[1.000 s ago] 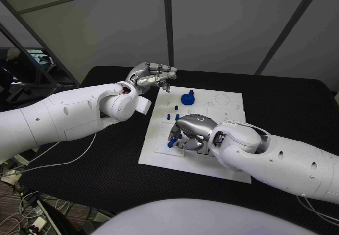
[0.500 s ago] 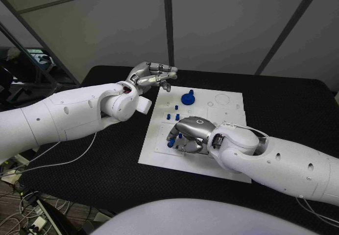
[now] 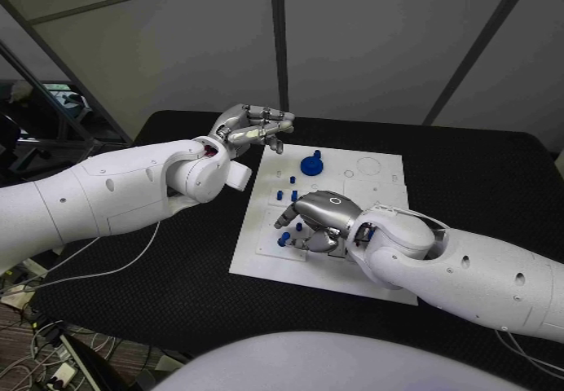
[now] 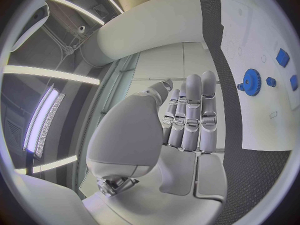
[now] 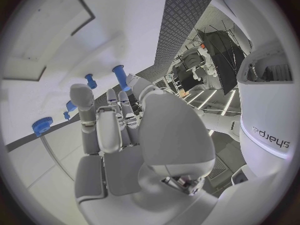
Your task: Assemble the parts on the task board
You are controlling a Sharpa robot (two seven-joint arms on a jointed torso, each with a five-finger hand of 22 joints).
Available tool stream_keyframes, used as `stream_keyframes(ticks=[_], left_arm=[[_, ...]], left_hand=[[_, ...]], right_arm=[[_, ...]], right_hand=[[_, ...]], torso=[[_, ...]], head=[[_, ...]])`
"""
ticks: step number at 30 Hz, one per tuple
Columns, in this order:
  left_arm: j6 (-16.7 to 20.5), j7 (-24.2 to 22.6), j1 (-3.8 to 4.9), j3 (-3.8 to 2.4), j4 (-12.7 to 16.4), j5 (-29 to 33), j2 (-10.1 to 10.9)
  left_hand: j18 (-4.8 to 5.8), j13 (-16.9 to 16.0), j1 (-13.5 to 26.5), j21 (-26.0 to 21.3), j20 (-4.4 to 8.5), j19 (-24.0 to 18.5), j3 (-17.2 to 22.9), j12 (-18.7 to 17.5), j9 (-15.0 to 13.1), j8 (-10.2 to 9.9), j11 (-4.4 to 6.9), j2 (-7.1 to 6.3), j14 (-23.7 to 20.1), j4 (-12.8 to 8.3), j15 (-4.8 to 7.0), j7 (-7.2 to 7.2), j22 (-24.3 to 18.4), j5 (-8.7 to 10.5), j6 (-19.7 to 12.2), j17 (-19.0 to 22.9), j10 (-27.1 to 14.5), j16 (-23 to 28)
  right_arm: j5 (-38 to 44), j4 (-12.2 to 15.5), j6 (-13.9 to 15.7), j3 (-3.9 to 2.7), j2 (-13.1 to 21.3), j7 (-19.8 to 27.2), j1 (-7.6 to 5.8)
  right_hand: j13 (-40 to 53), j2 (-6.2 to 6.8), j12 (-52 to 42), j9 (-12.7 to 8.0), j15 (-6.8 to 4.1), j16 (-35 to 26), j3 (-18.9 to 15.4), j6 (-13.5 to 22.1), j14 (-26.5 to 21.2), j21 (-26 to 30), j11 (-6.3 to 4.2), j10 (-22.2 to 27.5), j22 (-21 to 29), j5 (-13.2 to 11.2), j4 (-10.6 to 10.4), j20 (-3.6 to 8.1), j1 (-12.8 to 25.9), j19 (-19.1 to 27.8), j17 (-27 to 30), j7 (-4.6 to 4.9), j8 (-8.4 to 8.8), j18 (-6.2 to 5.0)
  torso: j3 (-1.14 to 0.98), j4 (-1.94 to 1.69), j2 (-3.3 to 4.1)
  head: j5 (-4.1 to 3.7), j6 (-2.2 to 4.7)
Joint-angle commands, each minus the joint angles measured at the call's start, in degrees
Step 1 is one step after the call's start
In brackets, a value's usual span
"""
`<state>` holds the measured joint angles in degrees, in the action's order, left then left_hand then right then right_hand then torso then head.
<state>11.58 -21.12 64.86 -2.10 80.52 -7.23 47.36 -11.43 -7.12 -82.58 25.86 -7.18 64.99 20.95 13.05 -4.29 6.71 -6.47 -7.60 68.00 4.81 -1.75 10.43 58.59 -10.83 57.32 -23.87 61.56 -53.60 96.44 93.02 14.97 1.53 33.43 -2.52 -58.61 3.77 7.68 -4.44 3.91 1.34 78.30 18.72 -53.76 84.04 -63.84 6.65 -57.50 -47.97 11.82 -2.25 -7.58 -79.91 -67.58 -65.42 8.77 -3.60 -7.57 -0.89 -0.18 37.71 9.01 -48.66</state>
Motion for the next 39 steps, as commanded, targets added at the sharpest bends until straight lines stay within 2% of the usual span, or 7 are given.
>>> stream_keyframes(ticks=[1, 11, 15, 18, 23, 28, 39], left_arm=[[-0.73, -0.18, 0.08, -0.04, -0.04, 0.14, -0.11], [-0.86, -0.06, 0.07, 0.07, -0.21, 0.14, -0.01], [-0.9, -0.02, 0.07, 0.15, -0.17, 0.14, 0.13], [-0.91, 0.01, 0.06, 0.22, -0.16, 0.13, 0.21], [-0.92, 0.04, 0.04, 0.3, -0.04, 0.13, 0.33], [-0.96, 0.04, -0.03, 0.34, 0.01, 0.13, 0.35], [-0.99, 0.02, -0.18, 0.38, 0.14, 0.13, 0.55]], left_hand=[[1.03, 0.08, -0.17, -0.18, 0.07, -0.07, 0.13, 0.18, 0.07, -0.09, -0.03, 0.04, -0.34, -0.32, 0.09, 0.13, -0.08, -0.27, -0.19, 0.09, -0.36, 0.33], [1.03, 0.08, -0.17, -0.18, 0.07, -0.07, 0.13, 0.18, 0.07, -0.09, -0.03, 0.04, -0.34, -0.32, 0.09, 0.13, -0.08, -0.27, -0.19, 0.09, -0.36, 0.33], [1.03, 0.08, -0.17, -0.18, 0.07, -0.07, 0.13, 0.18, 0.07, -0.09, -0.03, 0.04, -0.34, -0.32, 0.09, 0.13, -0.08, -0.27, -0.19, 0.09, -0.36, 0.33], [1.03, 0.08, -0.17, -0.18, 0.07, -0.07, 0.13, 0.18, 0.07, -0.09, -0.03, 0.04, -0.34, -0.32, 0.09, 0.13, -0.08, -0.27, -0.19, 0.09, -0.36, 0.33], [1.03, 0.05, -0.17, -0.2, 0.06, -0.1, 0.12, 0.39, 0.05, 0.01, -0.02, 0.1, -0.39, -0.39, 0.09, 0.11, -0.06, -0.26, -0.13, 0.16, -0.32, 0.31], [1.03, 0.05, -0.17, -0.2, 0.06, -0.1, 0.12, 0.39, 0.05, 0.01, -0.02, 0.1, -0.39, -0.39, 0.09, 0.11, -0.06, -0.26, -0.13, 0.16, -0.32, 0.31], [1.03, 0.05, -0.17, -0.2, 0.06, -0.1, 0.12, 0.39, 0.05, 0.01, -0.02, 0.1, -0.39, -0.39, 0.09, 0.11, -0.06, -0.26, -0.13, 0.16, -0.32, 0.31]], right_arm=[[-1.44, 1.1, 6.45, -0.02, 0.81, 2.8, -0.08], [-10.36, 8.14, 8.14, -0.68, 10.59, 1.04, -1.27], [-16.41, 10.51, 6.85, -1.54, 16.21, -3.38, -2.1], [-19.36, 12.07, 6.64, -1.81, 20.34, -7.4, -2.38], [-19.67, 14.21, 6.64, -1.93, 24.84, -13.5, -2.49], [-16.39, 15.7, 6.31, -1.92, 27.52, -18.59, -2.25], [-10.77, 16.55, 4.52, -1.77, 27.42, -26.83, 0.49]], right_hand=[[0.06, 0.4, -0.33, 0.0, 0.31, -0.41, -0.45, 0.43, 1.11, 0.31, 0.07, 0.37, 0.2, 0.09, 0.01, 0.09, 0.39, 0.5, 0.27, 0.07, 0.0, -0.67], [1.51, -0.74, -6.04, 0.83, -0.41, 0.12, -1.54, -3.06, 1.5, -1.12, -0.94, -7.8, -1.89, 0.91, -1.15, 0.6, 1.41, -1.15, -0.55, 1.35, -1.55, -0.31], [5.31, -0.01, -12.76, 1.34, -2.19, 1.8, -4.03, -5.1, 2.32, -3.91, -3.37, -17.47, -5.97, 1.23, -3.15, 1.83, 4.4, -3.85, -3.5, -0.52, -2.91, 0.38], [16.25, 0.29, -24.6, 2.13, -3.82, 3.52, -8.03, -6.1, 3.01, -6.27, -4.99, -19.22, -9.41, 5.23, -5.13, 3.54, 6.53, -6.28, -6.38, -2.03, -4.75, 1.21], [47.47, -1.28, -52.87, 4.23, -3.4, 6.16, -14.83, -4.56, 3.64, -8.63, -5.2, -15.96, -13.09, 9.14, -9.06, 3.89, 7.39, -8.29, -11.23, -2.67, -7.82, 1.9], [53.1, -1.42, -57.09, 5.26, -3.61, 6.81, -17.85, -3.29, 3.83, -9.22, -4.71, -15.9, -14.11, 8.21, -10.94, 3.62, 7.15, -8.7, -12.59, -2.19, -9.41, 2.02], [57.36, -1.14, -59.72, 6.79, -3.4, 7.17, -23.09, -1.46, 3.9, -9.55, -4.61, -16.13, -14.76, 7.8, -14.42, 3.46, 8.3, -8.88, -13.31, -2.08, -12.02, 2.11]], torso=[[-0.05, 0.02, -0.04], [0.02, 0.31, -0.34], [0.07, 0.68, -0.62], [0.01, 1.05, -0.84], [-0.02, 1.61, -0.89], [-0.05, 1.85, -0.97], [0.03, 1.49, -0.9]], head=[[-0.2, 0.16], [-2.19, 1.23], [-3.77, 1.77], [-5.33, 2.17], [-6.85, 2.59], [-8.04, 2.54], [-9.53, 2.2]])
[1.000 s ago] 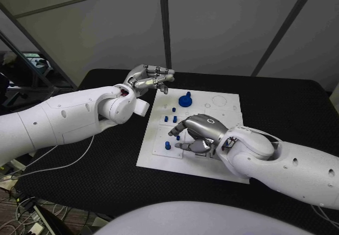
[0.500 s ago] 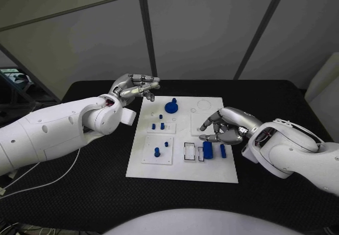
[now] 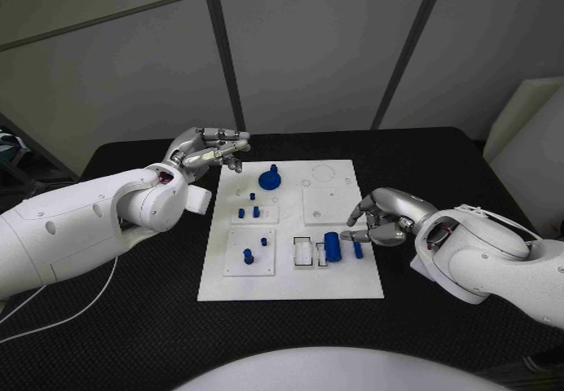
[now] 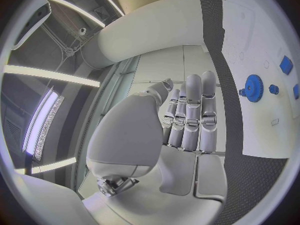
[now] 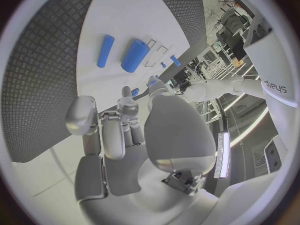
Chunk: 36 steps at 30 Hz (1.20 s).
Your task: Assemble the parts on the task board
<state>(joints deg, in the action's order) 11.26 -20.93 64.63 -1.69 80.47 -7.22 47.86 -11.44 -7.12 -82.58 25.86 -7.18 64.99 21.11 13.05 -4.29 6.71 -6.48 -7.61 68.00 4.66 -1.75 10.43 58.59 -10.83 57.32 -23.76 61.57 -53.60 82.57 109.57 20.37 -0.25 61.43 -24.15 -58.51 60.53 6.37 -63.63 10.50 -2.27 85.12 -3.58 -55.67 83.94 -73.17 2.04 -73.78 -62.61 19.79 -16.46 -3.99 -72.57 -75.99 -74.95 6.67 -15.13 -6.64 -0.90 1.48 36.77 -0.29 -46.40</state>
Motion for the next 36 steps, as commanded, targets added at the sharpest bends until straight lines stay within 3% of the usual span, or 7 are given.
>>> stream_keyframes(ticks=[1, 10, 22, 36], left_arm=[[-0.68, -0.17, 0.04, -0.04, 0.2, 0.12, 0.07], [-0.66, -0.18, 0.0, -0.03, 0.35, 0.12, 0.32], [-0.71, -0.21, -0.01, -0.03, 0.39, 0.12, 0.38], [-0.74, -0.22, -0.04, -0.03, 0.34, 0.12, 0.39]], left_hand=[[1.03, 0.05, -0.17, -0.2, 0.06, -0.1, -0.03, 0.39, 0.05, 0.01, -0.01, 0.1, -0.39, -0.24, 0.09, 0.11, -0.06, -0.26, -0.13, 0.05, -0.33, 0.31], [1.03, 0.05, -0.17, -0.2, 0.06, -0.1, -0.03, 0.39, 0.05, 0.01, -0.01, 0.1, -0.39, -0.24, 0.09, 0.11, -0.06, -0.26, -0.13, 0.05, -0.33, 0.31], [1.03, 0.05, -0.17, -0.2, 0.06, -0.1, -0.03, 0.39, 0.05, 0.01, -0.01, 0.1, -0.39, -0.24, 0.09, 0.11, -0.06, -0.26, -0.13, 0.05, -0.33, 0.31], [1.03, 0.05, -0.17, -0.2, 0.06, -0.1, -0.03, 0.39, 0.05, 0.01, -0.01, 0.1, -0.39, -0.24, 0.09, 0.11, -0.06, -0.26, -0.13, 0.05, -0.33, 0.31]], right_arm=[[3.19, -0.11, -0.74, 0.02, -0.86, -5.57, 0.62], [3.46, -1.56, 0.14, 0.08, -3.59, -8.07, 2.51], [3.47, -3.16, -0.43, 0.09, -5.53, -8.88, 3.08], [4.5, -4.49, -6.07, 0.13, -7.36, -9.07, 4.18]], right_hand=[[1.13, 0.11, -0.92, 0.32, 0.22, 0.39, -1.32, 0.6, 4.01, -0.26, 0.01, -0.04, -0.21, -0.31, -0.25, -0.14, 1.37, -0.5, -3.89, 0.02, -0.73, 1.2], [4.95, -0.69, -3.91, 1.19, 0.22, 0.5, -4.11, 1.24, 4.04, -0.3, -0.01, -1.64, -0.33, -0.97, -0.38, -0.19, 4.1, -0.48, -4.12, -0.07, -2.41, 1.2], [6.58, -1.59, -5.2, 1.79, 0.11, 0.73, -4.79, 1.15, 4.13, -0.63, -0.17, -2.28, -0.87, -0.82, -0.33, -0.13, 4.93, -0.72, -4.66, -0.3, -3.53, 1.29], [7.59, -1.93, -5.95, 2.25, 0.0, 1.06, -5.12, 1.14, 4.28, -0.68, -0.32, -2.62, -0.99, -1.62, -0.2, -0.03, 4.56, -0.72, -5.45, -0.46, -4.34, 1.3]], torso=[[0.03, -0.21, 0.06], [0.09, -0.14, 0.11], [0.05, -0.11, 0.06], [0.06, -0.12, 0.11]], head=[[-0.26, -0.08], [-0.26, -0.17], [-0.13, -0.53], [-0.13, -1.09]])
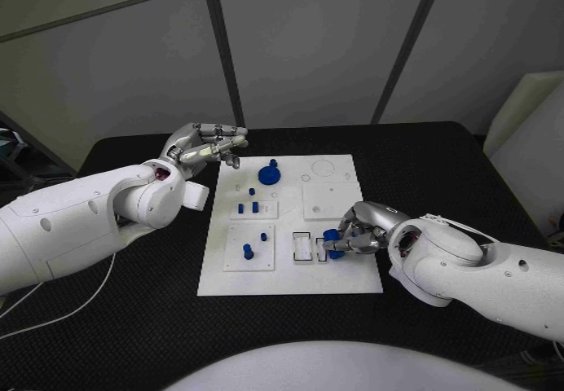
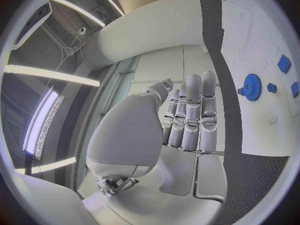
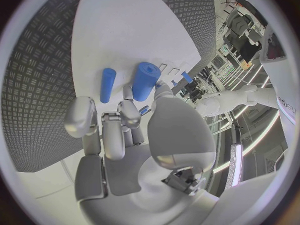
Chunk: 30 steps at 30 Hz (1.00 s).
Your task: Assemble the parts on the task board
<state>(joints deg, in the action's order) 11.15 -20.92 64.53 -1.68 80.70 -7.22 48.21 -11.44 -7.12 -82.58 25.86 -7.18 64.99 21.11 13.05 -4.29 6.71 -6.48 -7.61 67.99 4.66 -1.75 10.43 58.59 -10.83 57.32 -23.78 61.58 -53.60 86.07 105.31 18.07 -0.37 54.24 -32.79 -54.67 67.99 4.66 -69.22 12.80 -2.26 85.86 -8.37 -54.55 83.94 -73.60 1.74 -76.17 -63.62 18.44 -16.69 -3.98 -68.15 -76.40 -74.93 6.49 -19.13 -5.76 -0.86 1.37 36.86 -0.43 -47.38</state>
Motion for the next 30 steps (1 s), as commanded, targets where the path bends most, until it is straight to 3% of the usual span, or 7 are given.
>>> stream_keyframes(ticks=[1, 6, 11, 16, 21, 30], left_arm=[[-0.63, -0.24, 0.06, -0.04, 0.11, 0.12, 0.05], [-0.63, -0.24, 0.06, -0.04, 0.12, 0.12, 0.08], [-0.62, -0.23, 0.06, -0.04, 0.12, 0.12, 0.11], [-0.65, -0.24, 0.01, -0.04, 0.11, 0.12, 0.14], [-0.91, -0.21, -0.07, -0.04, 0.1, 0.12, 0.15], [-1.34, -0.14, -0.14, -0.04, 0.05, 0.12, -0.04]], left_hand=[[1.04, 0.05, -0.17, -0.2, 0.07, -0.1, -0.03, 0.39, 0.06, 0.01, -0.01, 0.1, -0.38, -0.24, 0.09, 0.11, -0.06, -0.26, -0.12, 0.06, -0.34, 0.31], [1.04, 0.05, -0.17, -0.2, 0.07, -0.1, -0.03, 0.39, 0.06, 0.01, -0.01, 0.1, -0.38, -0.24, 0.09, 0.11, -0.06, -0.26, -0.12, 0.06, -0.34, 0.31], [1.04, 0.05, -0.17, -0.2, 0.07, -0.1, -0.03, 0.39, 0.06, 0.01, -0.01, 0.1, -0.38, -0.24, 0.09, 0.11, -0.06, -0.26, -0.12, 0.06, -0.34, 0.31], [1.04, 0.05, -0.05, -0.23, 0.05, -0.14, -0.07, 0.52, 0.05, 0.07, 0.0, 0.15, -0.44, -0.21, 0.08, 0.09, -0.05, -0.25, -0.09, 0.12, -0.36, 0.31], [0.99, 0.06, -0.62, -0.2, 0.12, -0.16, 0.28, 0.64, 0.05, 0.11, 0.06, 0.37, -0.52, -0.62, 0.17, 0.05, 0.02, -0.41, -0.09, 0.19, -0.43, 0.33], [0.99, 0.1, -1.15, -0.09, 0.21, -0.2, 0.73, 0.78, 0.06, 0.15, 0.06, 0.52, -0.62, -1.11, 0.23, 0.07, 0.18, -0.41, -0.12, 0.29, -0.53, 0.34]], right_arm=[[1.11, -0.34, -4.09, 0.25, -0.21, -0.45, 0.4], [1.88, -0.69, -4.58, 0.26, -0.3, -0.61, 0.55], [3.11, -0.48, -3.43, 0.26, -0.14, -0.72, 0.61], [1.18, 0.85, -0.54, 0.26, 0.61, -0.77, 0.64], [-4.76, 2.86, 3.31, 0.24, 1.65, -0.03, 0.65], [-12.79, 5.6, 9.71, 0.17, 3.01, 2.4, 0.59]], right_hand=[[0.16, -0.25, -0.38, -0.02, -0.01, 0.34, -0.34, 0.03, 4.29, -0.26, -0.02, -0.23, 0.01, -0.28, 0.04, -0.04, 0.09, -0.31, -5.49, -0.28, -0.36, 0.42], [0.49, -0.83, -0.56, 0.24, -0.05, 0.39, -0.26, 0.13, 4.31, -0.3, -0.08, -0.26, -0.07, -0.12, 0.14, 0.0, -0.73, -0.31, -5.61, -0.34, -0.8, 0.43], [1.16, -2.73, -0.79, 0.86, -0.19, 0.48, 0.26, 0.36, 4.32, -0.4, -0.21, -0.32, -0.27, 2.56, 0.58, 0.13, -3.92, -0.34, -5.8, -0.49, -1.84, 0.46], [2.09, -3.61, -1.33, 1.45, -0.43, 0.84, 0.65, -0.07, 4.48, -0.8, -0.52, -0.84, -0.9, 8.41, 1.14, 0.33, -6.89, -0.66, -6.65, -0.75, -2.83, 0.57], [2.07, -3.86, -0.97, 1.92, -0.61, 1.17, 0.58, -0.3, 4.63, -1.41, -0.75, -0.76, -1.87, 12.77, 0.88, 0.5, -7.88, -1.15, -7.47, -0.99, -3.53, 0.76], [2.34, -4.0, -1.07, 2.29, -0.67, 1.27, -0.07, -0.55, 4.66, -1.69, -0.84, -1.02, -2.32, 13.16, 0.12, 0.57, -6.93, -1.37, -7.71, -1.11, -4.08, 0.84]], torso=[[0.02, 0.02, 0.0], [0.01, 0.02, 0.0], [-0.01, 0.0, -0.02], [-0.07, 0.08, -0.04], [-0.02, 0.13, -0.05], [0.05, -0.08, -0.11]], head=[[0.02, -0.14], [0.1, -0.21], [0.12, -0.24], [0.15, -0.26], [0.0, -0.17], [-0.32, 0.14]])
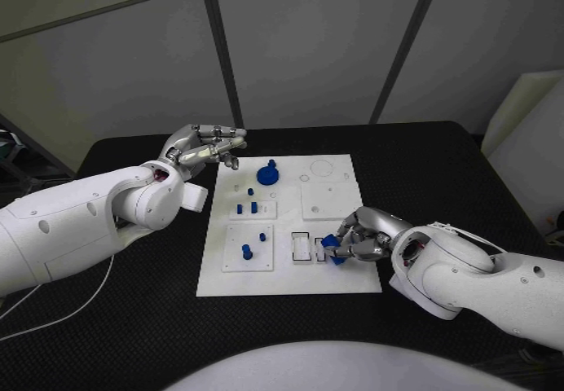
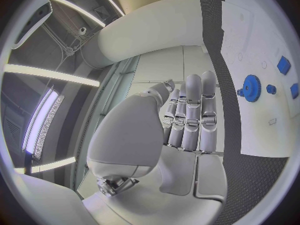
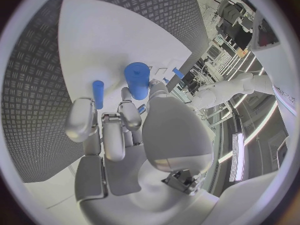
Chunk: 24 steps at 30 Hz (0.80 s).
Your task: Assemble the parts on the task board
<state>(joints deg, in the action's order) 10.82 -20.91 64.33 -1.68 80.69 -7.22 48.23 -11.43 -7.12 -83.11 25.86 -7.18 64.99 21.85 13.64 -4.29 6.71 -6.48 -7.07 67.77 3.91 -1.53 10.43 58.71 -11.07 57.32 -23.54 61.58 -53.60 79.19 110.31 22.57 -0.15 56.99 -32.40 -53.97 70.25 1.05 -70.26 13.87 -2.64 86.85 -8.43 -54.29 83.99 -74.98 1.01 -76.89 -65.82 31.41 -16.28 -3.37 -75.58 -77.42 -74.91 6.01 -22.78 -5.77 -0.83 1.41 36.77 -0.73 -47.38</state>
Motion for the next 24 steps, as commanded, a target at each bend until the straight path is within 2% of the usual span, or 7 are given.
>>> stream_keyframes(ticks=[1, 6, 10, 14, 19, 23, 24], left_arm=[[-1.03, -0.14, 0.05, -0.04, 0.05, 0.12, -0.06], [-1.09, -0.13, 0.04, -0.04, 0.03, 0.12, -0.07], [-1.16, -0.13, 0.04, -0.04, 0.01, 0.12, -0.14], [-1.2, -0.12, 0.04, -0.04, -0.02, 0.12, -0.24], [-1.28, -0.13, 0.03, -0.04, 0.0, 0.12, -0.39], [-1.33, -0.15, 0.03, -0.04, -0.04, 0.12, -0.55], [-1.34, -0.15, 0.03, -0.04, -0.05, 0.12, -0.57]], left_hand=[[0.98, 0.1, -0.62, -0.09, 0.21, -0.2, -0.02, 0.19, 0.06, 0.15, 0.06, -0.01, -0.4, -0.36, 0.01, 0.07, 0.07, -0.18, -0.12, 0.05, -0.53, 0.34], [0.98, 0.1, -0.62, -0.09, 0.21, -0.2, -0.02, 0.19, 0.06, 0.15, 0.06, -0.01, -0.4, -0.36, 0.01, 0.07, 0.07, -0.18, -0.12, 0.05, -0.53, 0.34], [0.98, 0.1, -0.62, -0.09, 0.21, -0.2, -0.02, 0.19, 0.06, 0.15, 0.06, -0.01, -0.4, -0.36, 0.01, 0.07, 0.07, -0.18, -0.12, 0.05, -0.53, 0.34], [0.98, 0.1, -0.62, -0.09, 0.21, -0.2, -0.02, 0.19, 0.06, 0.15, 0.06, -0.01, -0.4, -0.36, 0.01, 0.07, 0.07, -0.18, -0.12, 0.05, -0.53, 0.34], [0.98, 0.1, -0.62, -0.09, 0.21, -0.2, -0.02, 0.19, 0.06, 0.15, 0.06, -0.01, -0.4, -0.36, 0.01, 0.07, 0.07, -0.18, -0.12, 0.05, -0.53, 0.34], [0.98, 0.1, -0.62, -0.09, 0.21, -0.2, -0.02, 0.19, 0.06, 0.15, 0.06, -0.01, -0.4, -0.36, 0.01, 0.07, 0.07, -0.18, -0.12, 0.05, -0.53, 0.34], [0.98, 0.1, -0.62, -0.09, 0.21, -0.2, -0.02, 0.19, 0.06, 0.15, 0.06, -0.01, -0.4, -0.36, 0.01, 0.07, 0.07, -0.18, -0.12, 0.05, -0.53, 0.34]], right_arm=[[-6.26, 0.75, 5.69, -0.06, 0.35, 2.2, -0.11], [-7.15, 1.46, 7.45, -0.12, 0.63, 2.97, -0.13], [-7.25, 1.94, 7.72, -0.2, 0.61, 3.04, -0.16], [-7.21, 1.39, 6.4, -0.24, -0.45, 2.58, -0.19], [-7.08, -0.32, 4.44, -0.27, -2.42, 1.89, -0.23], [-6.21, -2.1, 2.75, -0.29, -4.37, 1.36, -0.27], [-5.98, -2.46, 2.38, -0.3, -4.79, 1.24, -0.28]], right_hand=[[0.12, -0.42, -0.07, 1.25, -0.3, 0.28, -0.06, -0.84, 4.61, -0.34, -0.12, -0.34, -0.18, 0.17, -0.32, -0.04, 0.59, -0.38, -7.73, -0.65, -0.48, 0.86], [0.21, -0.45, -0.14, 1.28, -0.31, 0.31, -0.09, -0.88, 4.62, -0.39, -0.13, -0.4, -0.25, 0.17, -0.32, -0.03, 0.64, -0.42, -7.79, -0.67, -0.52, 0.87], [0.19, -0.51, -0.1, 1.36, -0.34, 0.35, -0.2, -0.96, 4.64, -0.44, -0.18, -0.42, -0.33, 0.26, -0.34, -0.01, 0.81, -0.45, -7.9, -0.73, -0.63, 0.89], [0.25, -0.48, -0.05, 1.51, -0.37, 0.35, -0.78, -0.9, 4.63, -0.45, -0.2, -0.49, -0.35, 0.29, -0.41, 0.02, 1.77, -0.45, -7.89, -0.75, -0.76, 0.89], [0.26, -0.63, 0.13, 1.84, -0.43, 0.25, -1.55, -1.03, 4.58, -0.4, -0.28, -0.51, -0.3, -0.57, -0.4, 0.07, 3.01, -0.38, -7.65, -0.89, -1.13, 0.87], [0.29, -0.74, 0.19, 2.1, -0.49, 0.22, -1.85, -1.22, 4.56, -0.37, -0.37, -0.54, -0.26, -1.12, -0.38, 0.11, 3.37, -0.34, -7.59, -1.01, -1.45, 0.85], [0.29, -0.76, 0.2, 2.13, -0.5, 0.22, -1.89, -1.24, 4.56, -0.36, -0.38, -0.54, -0.26, -1.17, -0.37, 0.12, 3.4, -0.33, -7.6, -1.03, -1.48, 0.85]], torso=[[0.04, -0.14, -0.05], [0.04, -0.04, 0.01], [0.08, -0.03, 0.04], [0.03, 0.04, 0.1], [0.15, -0.24, 0.15], [0.16, -0.17, 0.19], [0.09, -0.12, 0.2]], head=[[-0.02, 0.19], [0.15, 0.33], [0.16, 0.44], [0.27, 0.47], [0.04, 0.54], [0.28, 0.47], [0.33, 0.41]])
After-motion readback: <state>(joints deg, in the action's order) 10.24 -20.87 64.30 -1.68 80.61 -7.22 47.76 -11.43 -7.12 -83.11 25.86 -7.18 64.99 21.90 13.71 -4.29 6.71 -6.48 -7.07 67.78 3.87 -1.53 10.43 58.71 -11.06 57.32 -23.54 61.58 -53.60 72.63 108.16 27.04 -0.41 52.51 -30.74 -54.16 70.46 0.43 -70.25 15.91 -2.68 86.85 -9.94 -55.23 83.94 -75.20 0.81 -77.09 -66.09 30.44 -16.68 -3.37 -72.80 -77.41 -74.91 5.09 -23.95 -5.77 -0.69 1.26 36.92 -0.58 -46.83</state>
